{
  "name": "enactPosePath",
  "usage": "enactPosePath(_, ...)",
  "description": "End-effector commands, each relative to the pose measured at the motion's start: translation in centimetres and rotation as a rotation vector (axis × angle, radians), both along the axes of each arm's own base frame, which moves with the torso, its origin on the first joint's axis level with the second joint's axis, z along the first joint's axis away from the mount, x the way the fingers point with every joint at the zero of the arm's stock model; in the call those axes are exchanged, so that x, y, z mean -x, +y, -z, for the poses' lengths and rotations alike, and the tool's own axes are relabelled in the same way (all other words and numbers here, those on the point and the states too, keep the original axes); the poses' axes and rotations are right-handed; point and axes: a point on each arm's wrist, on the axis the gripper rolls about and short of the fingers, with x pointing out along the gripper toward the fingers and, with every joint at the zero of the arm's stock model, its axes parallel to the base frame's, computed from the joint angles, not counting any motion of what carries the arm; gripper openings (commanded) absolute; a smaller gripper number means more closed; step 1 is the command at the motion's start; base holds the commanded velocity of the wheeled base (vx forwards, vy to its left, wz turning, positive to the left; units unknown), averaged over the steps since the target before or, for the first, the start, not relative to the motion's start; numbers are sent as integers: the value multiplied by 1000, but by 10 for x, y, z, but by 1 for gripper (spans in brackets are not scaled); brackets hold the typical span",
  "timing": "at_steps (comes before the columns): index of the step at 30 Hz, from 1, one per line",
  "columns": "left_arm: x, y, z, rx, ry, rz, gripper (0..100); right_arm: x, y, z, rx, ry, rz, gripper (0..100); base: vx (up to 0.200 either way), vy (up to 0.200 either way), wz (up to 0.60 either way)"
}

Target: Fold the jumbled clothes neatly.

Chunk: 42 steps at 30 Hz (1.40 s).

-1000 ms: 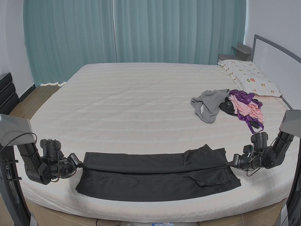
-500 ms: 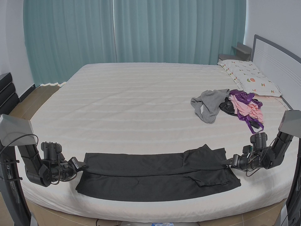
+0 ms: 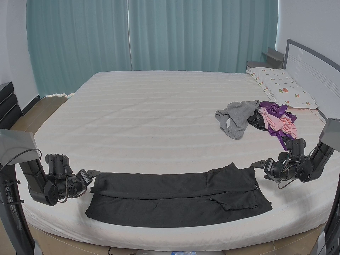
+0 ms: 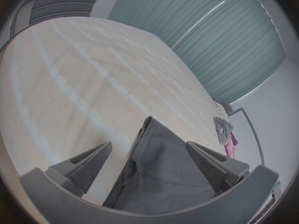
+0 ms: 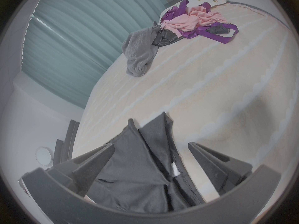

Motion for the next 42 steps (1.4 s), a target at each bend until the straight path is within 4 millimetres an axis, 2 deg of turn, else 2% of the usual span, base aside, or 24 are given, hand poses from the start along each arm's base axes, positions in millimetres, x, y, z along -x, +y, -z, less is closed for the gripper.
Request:
enactPosePath(1,-18,1,-8,20,-53,-21,100,-14,6,6,-32,1,11,100,0,0,0)
enactPosePath(7,-39,-2,-13,66,-28,-43,100,-25,8,15,-78,26,53,100,0,0,0)
enactPosePath(11,-54,-10,0,62,-20,-31,100,-29,6,20,-104,39,82,100,0,0,0)
enactPosePath(15,-62,-16,11,46,-17,-25,100,-29,4,21,-105,40,85,100,0,0,0)
enactPosePath(21,-65,-16,15,31,-35,-19,100,-29,5,25,-91,47,87,100,0,0,0)
enactPosePath(22,-65,-16,15,27,-36,-18,0,-29,5,24,-93,46,86,100,0,0,0)
enactPosePath(33,-66,-9,15,-30,-38,-112,0,-37,6,23,-93,24,82,100,0,0,0)
enactPosePath(42,-64,-2,13,-20,-49,-152,0,-44,7,32,-78,28,86,100,0,0,0)
